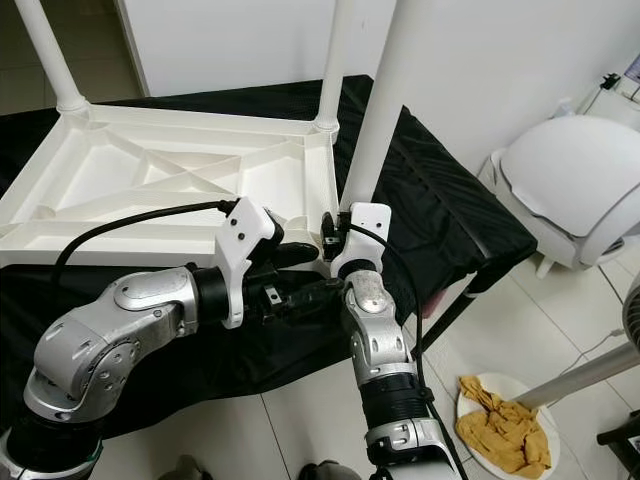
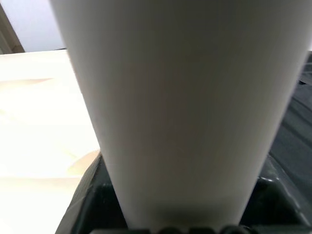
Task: Building children table
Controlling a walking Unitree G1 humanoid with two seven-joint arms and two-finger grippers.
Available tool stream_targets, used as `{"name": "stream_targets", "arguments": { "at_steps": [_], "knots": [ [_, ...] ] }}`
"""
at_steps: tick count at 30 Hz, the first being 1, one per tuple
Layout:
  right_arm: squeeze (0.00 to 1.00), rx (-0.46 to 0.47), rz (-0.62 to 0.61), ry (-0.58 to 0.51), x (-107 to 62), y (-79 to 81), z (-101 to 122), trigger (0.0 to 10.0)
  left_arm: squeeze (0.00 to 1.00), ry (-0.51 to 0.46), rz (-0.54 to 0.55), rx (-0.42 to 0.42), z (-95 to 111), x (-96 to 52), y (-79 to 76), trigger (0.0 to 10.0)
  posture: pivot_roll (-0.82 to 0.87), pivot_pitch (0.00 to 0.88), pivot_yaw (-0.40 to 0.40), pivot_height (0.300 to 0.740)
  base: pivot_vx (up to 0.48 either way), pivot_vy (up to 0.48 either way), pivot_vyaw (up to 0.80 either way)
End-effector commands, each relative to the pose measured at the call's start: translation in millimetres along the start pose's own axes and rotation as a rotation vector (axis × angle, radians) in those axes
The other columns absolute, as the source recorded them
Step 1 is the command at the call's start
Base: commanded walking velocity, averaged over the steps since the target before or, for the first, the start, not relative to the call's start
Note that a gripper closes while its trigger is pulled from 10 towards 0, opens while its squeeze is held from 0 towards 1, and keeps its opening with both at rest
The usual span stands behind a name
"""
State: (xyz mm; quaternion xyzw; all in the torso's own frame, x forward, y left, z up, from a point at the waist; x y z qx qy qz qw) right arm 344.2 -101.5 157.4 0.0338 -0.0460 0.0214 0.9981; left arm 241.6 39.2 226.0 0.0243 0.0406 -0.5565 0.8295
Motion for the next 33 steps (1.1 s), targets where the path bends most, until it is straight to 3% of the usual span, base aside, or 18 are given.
{"name": "stream_targets", "arguments": {
  "at_steps": [1, 2, 3, 6, 7, 20, 21, 24, 25, 29, 33],
  "knots": [
    [0.00, 0.038, -0.039, 0.004, -0.6, -4.0, 2, 0.0, 0.00, 0.003, -0.003, 0.003, 0, 2.5, -1.0, 10.0, -0.04, 0.010, -0.061, 0.740, 0.000, 0.000, 0.00],
    [0.00, 0.038, -0.039, 0.004, -0.6, -4.0, 2, 0.0, 0.00, 0.003, -0.003, 0.003, 0, 2.5, -1.0, 10.0, -0.04, 0.010, -0.061, 0.740, 0.000, 0.000, 0.00],
    [0.00, 0.040, -0.026, 0.006, -0.3, -3.6, 3, 10.0, 0.00, 0.004, -0.003, 0.003, 0, 2.5, -0.7, 10.0, -0.04, 0.010, -0.061, 0.740, 0.000, 0.000, 0.00],
    [0.00, 0.038, -0.009, 0.007, 0.1, -2.6, 4, 10.0, 0.00, 0.006, -0.002, 0.004, 0, 2.6, -0.4, 10.0, -0.04, 0.008, -0.061, 0.740, 0.000, 0.000, 0.00],
    [1.00, 0.046, 0.007, 0.006, 0.9, -3.0, 5, 10.0, 0.00, 0.006, -0.002, 0.004, 0, 2.9, -0.2, 10.0, -0.04, 0.004, -0.061, 0.740, 0.000, 0.000, 0.00],
    [1.00, -0.017, 0.150, -0.018, 8.2, -20.3, 17, 10.0, 0.00, -0.005, 0.004, 0.005, 2, 3.5, 1.4, 10.0, -0.04, 0.000, -0.063, 0.740, 0.000, 0.000, 0.00],
    [0.41, -0.040, 0.217, 0.002, 8.2, -22.9, 16, 10.0, 0.00, -0.008, 0.004, 0.005, 3, 3.5, 1.3, 10.0, -0.04, 0.001, -0.061, 0.740, 0.000, 0.000, 0.00],
    [0.41, -0.056, 0.264, 0.018, 7.9, -24.8, 14, 10.0, 0.00, -0.010, 0.004, 0.005, 3, 3.5, 1.2, 10.0, -0.04, 0.001, -0.061, 0.740, 0.000, 0.000, 0.00],
    [0.00, -0.068, 0.353, 0.035, 6.0, -26.1, 12, 10.0, 0.00, -0.010, 0.003, 0.004, 3, 3.6, 1.1, 10.0, -0.04, 0.002, -0.059, 0.740, 0.000, 0.000, 0.00],
    [0.00, -0.115, 0.561, 0.068, -0.2, -30.0, 4, 10.0, 0.00, -0.010, -0.001, 0.005, 3, 4.3, 0.2, 10.0, -0.04, 0.000, -0.053, 0.740, 0.000, 0.000, 0.00],
    [0.00, -0.137, 0.653, 0.078, -1.7, -31.7, 1, 10.0, 0.00, -0.005, -0.001, 0.004, 3, 4.3, 0.8, 10.0, -0.03, 0.000, -0.046, 0.740, 0.000, 0.000, 0.00]
  ]
}}
Point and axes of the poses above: a point about 5 cm out from each wrist's last joint towards the gripper, its own x axis pointing out of the wrist towards the gripper, its own z axis along the axis of the wrist's last joint, y = z × x, the point moved 1 cm from there along x, pointing out of the wrist towards the gripper, and after that the axes turned 2 degrees about -x, right-handed, at the moved point
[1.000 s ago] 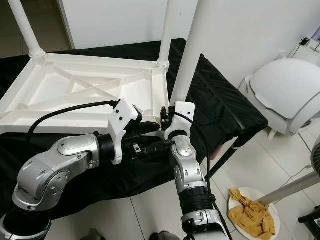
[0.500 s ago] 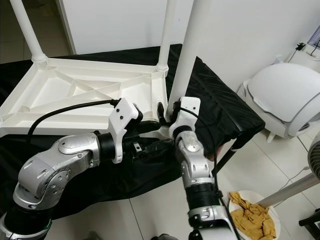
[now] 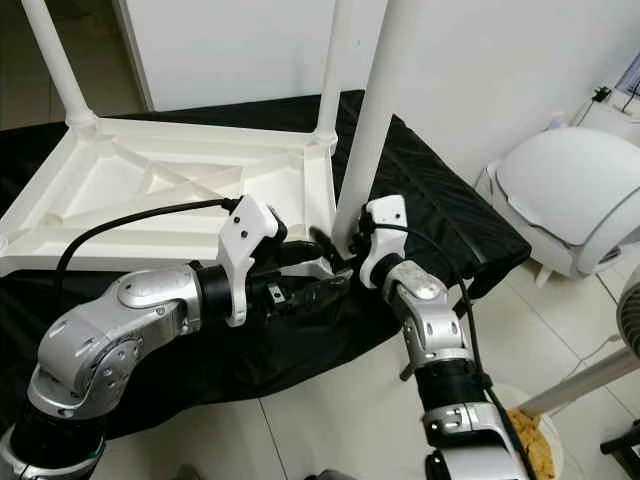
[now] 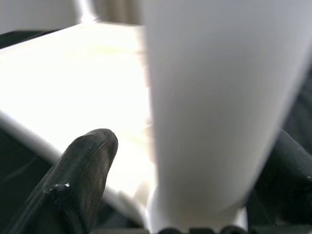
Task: Building children table
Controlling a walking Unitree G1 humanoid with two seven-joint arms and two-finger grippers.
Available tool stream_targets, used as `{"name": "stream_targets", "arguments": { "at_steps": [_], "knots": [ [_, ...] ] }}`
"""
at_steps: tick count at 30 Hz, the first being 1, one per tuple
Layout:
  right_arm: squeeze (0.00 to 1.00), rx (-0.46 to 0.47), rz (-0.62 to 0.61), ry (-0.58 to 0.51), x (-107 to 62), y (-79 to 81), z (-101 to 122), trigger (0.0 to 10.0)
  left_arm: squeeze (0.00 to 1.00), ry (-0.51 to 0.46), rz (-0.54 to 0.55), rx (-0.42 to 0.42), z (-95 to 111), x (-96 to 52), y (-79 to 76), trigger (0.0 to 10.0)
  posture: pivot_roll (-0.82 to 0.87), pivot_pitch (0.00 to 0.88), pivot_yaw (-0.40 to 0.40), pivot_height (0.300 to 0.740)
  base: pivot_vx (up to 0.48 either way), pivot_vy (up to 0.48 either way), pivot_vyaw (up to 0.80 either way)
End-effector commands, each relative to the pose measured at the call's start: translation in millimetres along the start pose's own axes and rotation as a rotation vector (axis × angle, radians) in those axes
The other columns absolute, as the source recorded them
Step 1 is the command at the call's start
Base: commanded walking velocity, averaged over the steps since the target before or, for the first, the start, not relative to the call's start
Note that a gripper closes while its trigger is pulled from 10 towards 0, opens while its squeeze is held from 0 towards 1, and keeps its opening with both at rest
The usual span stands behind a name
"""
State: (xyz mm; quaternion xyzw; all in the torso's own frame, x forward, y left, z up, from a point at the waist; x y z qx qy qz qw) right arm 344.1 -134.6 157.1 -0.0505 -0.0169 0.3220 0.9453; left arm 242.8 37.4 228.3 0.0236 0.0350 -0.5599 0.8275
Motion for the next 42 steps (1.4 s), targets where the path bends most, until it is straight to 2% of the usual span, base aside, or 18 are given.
{"name": "stream_targets", "arguments": {
  "at_steps": [1, 6, 11, 13, 14, 15, 16, 17, 18, 29, 32, 34, 37, 42],
  "knots": [
    [0.00, -0.022, 0.069, -0.005, 0.5, 0.1, 0, 10.0, 0.00, 0.007, 0.006, -0.001, 0, 2.5, 0.4, 10.0, -0.03, 0.000, -0.043, 0.740, 0.000, 0.000, 0.00],
    [0.00, -0.084, 0.125, 0.002, 5.6, -7.0, 1, 10.0, 0.00, 0.007, -0.001, 0.000, 1, 2.7, 0.6, 10.0, -0.04, 0.007, -0.025, 0.740, 0.000, 0.000, 0.00],
    [0.00, -0.089, 0.132, 0.002, 6.3, -8.1, 2, 10.0, 0.00, 0.007, -0.001, -0.001, 2, 2.8, 1.0, 10.0, -0.04, 0.007, -0.024, 0.740, 0.000, 0.000, 0.00],
    [0.00, -0.099, 0.131, 0.017, 10.5, -14.1, 2, 10.0, 0.00, 0.005, -0.006, 0.000, 2, 3.7, 0.2, 10.0, -0.04, 0.012, -0.020, 0.740, 0.000, 0.000, 0.00],
    [0.00, -0.095, 0.143, 0.028, 11.6, -16.1, 1, 7.1, 0.00, 0.005, -0.008, 0.000, 3, 4.1, -0.2, 10.0, -0.03, 0.017, -0.022, 0.740, 0.000, 0.000, 0.00],
    [0.00, -0.095, 0.143, 0.028, 11.6, -16.1, 1, 7.1, 0.00, 0.005, -0.008, 0.000, 3, 4.1, -0.2, 10.0, -0.03, 0.017, -0.022, 0.740, 0.000, 0.000, 0.00],
    [0.00, -0.091, 0.149, 0.037, 11.6, -17.6, 0, 2.7, 0.00, 0.006, -0.010, 0.001, 3, 4.0, -0.8, 10.0, -0.03, 0.021, -0.026, 0.740, 0.000, 0.000, 0.00],
    [0.00, -0.091, 0.149, 0.037, 11.6, -17.6, 0, 2.7, 0.00, 0.006, -0.010, 0.001, 3, 4.0, -0.8, 10.0, -0.03, 0.021, -0.026, 0.740, 0.000, 0.000, 0.00],
    [0.00, -0.069, 0.166, 0.061, 8.2, -18.4, -5, 0.0, 0.00, 0.007, -0.010, 0.003, 2, 3.2, -0.9, 10.0, -0.03, 0.027, -0.028, 0.740, 0.000, 0.000, 0.00],
    [0.00, -0.017, 0.172, 0.076, -1.9, -20.3, -20, 0.0, 0.00, 0.011, 0.003, -0.001, 0, 4.3, 2.7, 10.0, -0.04, 0.039, -0.033, 0.740, 0.000, 0.000, 0.00],
    [0.00, -0.010, 0.123, 0.058, -0.5, -21.5, -21, 0.0, 0.00, 0.011, 0.005, -0.002, -1, 4.6, 2.9, 10.0, -0.04, 0.041, -0.035, 0.740, 0.000, 0.000, 0.00],
    [0.00, 0.009, 0.012, 0.032, 2.8, -20.2, -19, 0.0, 0.00, 0.007, 0.009, -0.008, 0, 5.2, 2.7, 10.0, -0.04, 0.043, -0.035, 0.740, 0.000, 0.000, 0.00],
    [0.00, 0.020, -0.050, 0.019, 4.3, -19.8, -18, 0.0, 0.00, 0.004, 0.009, -0.013, 0, 5.5, 2.3, 10.0, -0.04, 0.044, -0.036, 0.740, 0.000, 0.000, 0.00],
    [0.00, 0.088, -0.163, -0.028, 8.8, -8.2, -17, 0.0, 0.00, -0.003, 0.014, -0.017, 0, 7.7, 3.4, 10.0, -0.05, 0.048, -0.038, 0.740, 0.000, 0.000, 0.00]
  ]
}}
Point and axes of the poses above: a point about 5 cm out from each wrist's last joint towards the gripper, its own x axis pointing out of the wrist towards the gripper, its own z axis along the axis of the wrist's last joint, y = z × x, the point moved 1 cm from there along x, pointing out of the wrist towards the gripper, and after that the axes turned 2 degrees about -x, right-handed, at the moved point
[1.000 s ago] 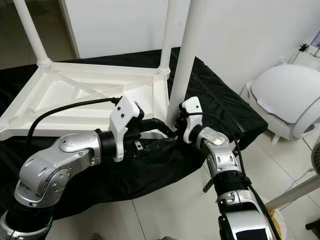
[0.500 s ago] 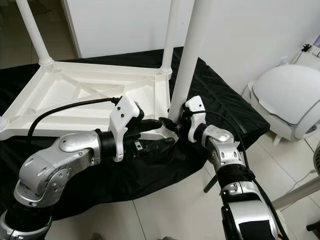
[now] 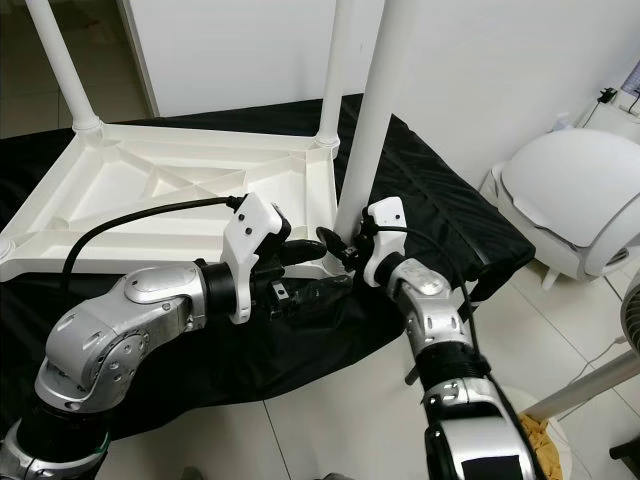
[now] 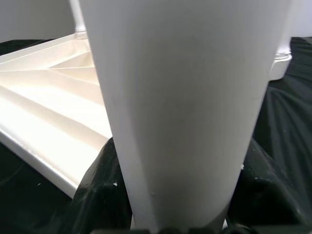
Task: Building children table
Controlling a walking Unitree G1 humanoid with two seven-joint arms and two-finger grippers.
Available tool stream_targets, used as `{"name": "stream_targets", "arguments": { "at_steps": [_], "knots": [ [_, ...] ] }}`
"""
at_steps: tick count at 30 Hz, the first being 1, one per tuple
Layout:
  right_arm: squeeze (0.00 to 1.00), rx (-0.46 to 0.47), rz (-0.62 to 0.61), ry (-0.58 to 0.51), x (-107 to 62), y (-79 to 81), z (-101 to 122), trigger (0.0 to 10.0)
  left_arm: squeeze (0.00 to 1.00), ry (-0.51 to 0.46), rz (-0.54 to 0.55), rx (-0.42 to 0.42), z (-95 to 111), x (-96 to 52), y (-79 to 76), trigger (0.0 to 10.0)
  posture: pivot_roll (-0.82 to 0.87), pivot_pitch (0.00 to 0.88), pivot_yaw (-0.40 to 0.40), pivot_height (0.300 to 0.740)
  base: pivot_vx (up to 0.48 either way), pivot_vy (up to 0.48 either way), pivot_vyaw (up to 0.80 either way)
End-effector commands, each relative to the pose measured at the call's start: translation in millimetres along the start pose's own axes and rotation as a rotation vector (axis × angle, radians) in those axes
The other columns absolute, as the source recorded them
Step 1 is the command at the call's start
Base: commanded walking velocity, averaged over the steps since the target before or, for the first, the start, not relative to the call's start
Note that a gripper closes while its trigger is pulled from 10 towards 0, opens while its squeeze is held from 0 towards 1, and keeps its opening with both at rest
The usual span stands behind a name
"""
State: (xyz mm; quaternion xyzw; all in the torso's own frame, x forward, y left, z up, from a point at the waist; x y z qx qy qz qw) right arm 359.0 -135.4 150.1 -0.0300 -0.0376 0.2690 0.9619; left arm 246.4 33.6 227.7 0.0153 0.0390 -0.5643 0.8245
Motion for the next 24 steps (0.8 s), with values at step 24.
{"name": "stream_targets", "arguments": {
  "at_steps": [24],
  "knots": [
    [0.00, 0.203, -0.559, 0.011, 2.2, 34.1, 1, 0.0, 0.00, -0.009, 0.023, -0.013, -1, 4.5, 0.2, 10.0, -0.06, 0.035, -0.051, 0.740, 0.000, 0.000, 0.00]
  ]
}}
Point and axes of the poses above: a point about 5 cm out from each wrist's last joint towards the gripper, its own x axis pointing out of the wrist towards the gripper, its own z axis along the axis of the wrist's last joint, y = z × x, the point moved 1 cm from there along x, pointing out of the wrist towards the gripper, and after that the axes turned 2 degrees about -x, right-handed, at the moved point
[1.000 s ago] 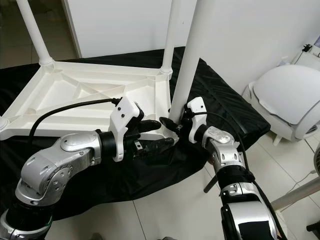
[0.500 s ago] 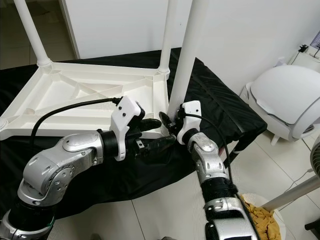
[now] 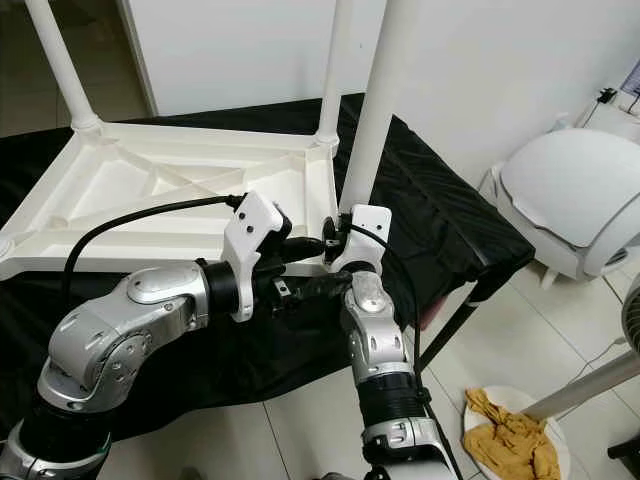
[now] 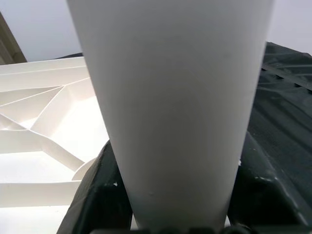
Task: Building children table
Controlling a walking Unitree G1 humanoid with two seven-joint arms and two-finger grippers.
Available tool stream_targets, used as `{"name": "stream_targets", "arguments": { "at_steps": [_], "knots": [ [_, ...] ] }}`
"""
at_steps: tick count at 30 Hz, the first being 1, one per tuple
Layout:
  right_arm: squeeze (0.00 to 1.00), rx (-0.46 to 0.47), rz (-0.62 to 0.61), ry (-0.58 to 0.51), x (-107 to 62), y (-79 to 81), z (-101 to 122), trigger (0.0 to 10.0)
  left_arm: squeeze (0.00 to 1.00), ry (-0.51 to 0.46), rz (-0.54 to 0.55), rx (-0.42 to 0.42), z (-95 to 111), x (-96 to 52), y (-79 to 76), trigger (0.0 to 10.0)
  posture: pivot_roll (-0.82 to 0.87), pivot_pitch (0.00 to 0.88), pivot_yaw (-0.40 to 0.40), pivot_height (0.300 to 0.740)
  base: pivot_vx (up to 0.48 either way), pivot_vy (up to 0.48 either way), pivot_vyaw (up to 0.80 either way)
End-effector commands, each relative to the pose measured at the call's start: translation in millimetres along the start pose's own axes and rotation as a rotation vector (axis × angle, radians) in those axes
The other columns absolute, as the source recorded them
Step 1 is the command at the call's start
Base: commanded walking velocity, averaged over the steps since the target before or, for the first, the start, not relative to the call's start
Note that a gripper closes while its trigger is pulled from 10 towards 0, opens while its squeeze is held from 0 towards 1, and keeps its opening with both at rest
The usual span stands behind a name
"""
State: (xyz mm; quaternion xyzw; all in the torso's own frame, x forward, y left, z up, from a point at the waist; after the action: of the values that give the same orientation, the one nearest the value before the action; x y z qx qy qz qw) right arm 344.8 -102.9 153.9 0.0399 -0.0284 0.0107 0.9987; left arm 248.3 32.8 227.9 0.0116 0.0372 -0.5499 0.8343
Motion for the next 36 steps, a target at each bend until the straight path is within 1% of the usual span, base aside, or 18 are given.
{"name": "stream_targets", "arguments": {
  "at_steps": [1, 9, 10, 11, 12, 14, 16, 18, 21, 22, 25, 26, 28, 29, 30, 33, 34, 36],
  "knots": [
    [0.00, 0.070, -0.041, 0.033, -2.4, -3.1, -4, 0.0, 0.00, -0.001, -0.010, -0.008, -1, 3.0, -1.3, 10.0, -0.06, 0.035, -0.051, 0.740, 0.000, 0.000, 0.00],
    [0.00, 0.059, -0.050, 0.052, -4.0, -3.5, -5, 0.0, 0.00, -0.004, -0.009, -0.010, -1, 3.0, -1.9, 10.0, -0.06, 0.034, -0.054, 0.740, 0.000, 0.000, 0.00],
    [0.00, 0.053, -0.053, 0.062, -4.4, -2.2, -5, 10.0, 0.00, -0.005, -0.007, -0.011, -1, 3.4, -1.7, 10.0, -0.05, 0.031, -0.057, 0.740, 0.000, 0.000, 0.00],
    [0.00, 0.053, -0.053, 0.062, -4.4, -2.2, -5, 10.0, 0.00, -0.005, -0.007, -0.011, -1, 3.4, -1.7, 10.0, -0.05, 0.031, -0.057, 0.740, 0.000, 0.000, 0.00],
    [1.00, 0.060, -0.022, 0.059, -3.6, -2.2, -4, 10.0, 0.00, -0.006, -0.006, -0.011, -1, 3.8, -1.7, 10.0, -0.05, 0.028, -0.062, 0.740, 0.000, 0.000, 0.00],
    [1.00, 0.066, 0.000, 0.056, -3.0, -2.2, -3, 10.0, 0.00, -0.007, -0.005, -0.011, -1, 4.0, -1.7, 10.0, -0.05, 0.028, -0.062, 0.740, 0.000, 0.000, 0.00],
    [1.00, 0.060, 0.059, 0.040, -1.6, -4.7, 1, 10.0, 0.00, -0.009, -0.004, -0.011, -1, 4.3, -1.9, 10.0, -0.05, 0.024, -0.065, 0.740, 0.000, 0.000, 0.00],
    [1.00, 0.029, 0.098, 0.031, -0.5, -9.5, 3, 10.0, 0.00, -0.013, -0.003, -0.012, 0, 4.0, -2.0, 10.0, -0.05, 0.022, -0.065, 0.740, 0.000, 0.000, 0.00],
    [1.00, 0.024, 0.187, 0.017, -0.7, -11.3, 6, 10.0, 0.00, -0.013, -0.002, -0.010, 0, 4.0, -2.1, 10.0, -0.05, 0.022, -0.065, 0.740, 0.000, 0.000, 0.00],
    [1.00, 0.003, 0.226, 0.009, 0.5, -17.1, 7, 10.0, 0.00, -0.014, -0.002, -0.011, 0, 4.2, -2.1, 10.0, -0.06, 0.019, -0.062, 0.740, 0.000, 0.000, 0.00],
    [1.00, -0.013, 0.249, 0.006, 1.4, -21.6, 8, 10.0, 0.00, -0.014, -0.003, -0.012, 0, 4.4, -2.1, 10.0, -0.06, 0.020, -0.062, 0.740, 0.000, 0.000, 0.00],
    [1.00, -0.017, 0.286, 0.015, 2.3, -26.1, 8, 10.0, 0.00, -0.014, -0.004, -0.011, 0, 4.4, -2.1, 10.0, -0.06, 0.019, -0.060, 0.740, 0.000, 0.000, 0.00],
    [1.00, 0.005, 0.411, 0.038, 1.5, -30.4, 8, 10.0, 0.00, -0.013, -0.005, -0.008, 0, 4.4, -2.0, 10.0, -0.06, 0.019, -0.058, 0.740, 0.000, 0.000, 0.00],
    [1.00, 0.005, 0.411, 0.038, 1.5, -30.4, 8, 10.0, 0.00, -0.013, -0.005, -0.008, 0, 4.4, -2.0, 10.0, -0.06, 0.019, -0.058, 0.740, 0.000, 0.000, 0.00],
    [1.00, -0.012, 0.479, 0.047, 0.5, -33.5, 7, 10.0, 0.00, -0.012, -0.006, -0.006, 0, 4.5, -1.9, 10.0, -0.06, 0.016, -0.054, 0.740, 0.000, 0.000, 0.00],
    [1.00, -0.036, 0.524, 0.051, 0.2, -37.2, 6, 10.0, 0.00, -0.012, -0.009, -0.004, 0, 4.9, -1.9, 10.0, -0.06, 0.012, -0.054, 0.740, 0.000, 0.000, 0.00],
    [0.66, -0.049, 0.559, 0.063, 0.4, -40.8, 4, 10.0, 0.00, -0.014, -0.012, -0.003, 1, 5.3, -2.1, 10.0, -0.06, 0.011, -0.054, 0.740, 0.000, 0.000, 0.00],
    [0.66, -0.069, 0.590, 0.071, 0.6, -44.4, 3, 10.0, 0.00, -0.016, -0.013, 0.000, 2, 5.7, -2.1, 10.0, -0.06, 0.007, -0.055, 0.740, 0.000, 0.000, 0.00]
  ]
}}
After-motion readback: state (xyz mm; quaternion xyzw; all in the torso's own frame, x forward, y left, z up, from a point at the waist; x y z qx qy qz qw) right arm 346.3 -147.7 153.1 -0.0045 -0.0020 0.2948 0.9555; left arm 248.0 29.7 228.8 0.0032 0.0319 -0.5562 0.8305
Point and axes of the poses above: a point about 5 cm out from each wrist's last joint towards the gripper, its own x axis pointing out of the wrist towards the gripper, its own z axis along the axis of the wrist's last joint, y = z × x, the point moved 1 cm from there along x, pointing out of the wrist towards the gripper, and after that the axes turned 2 degrees about -x, right-handed, at the moved point
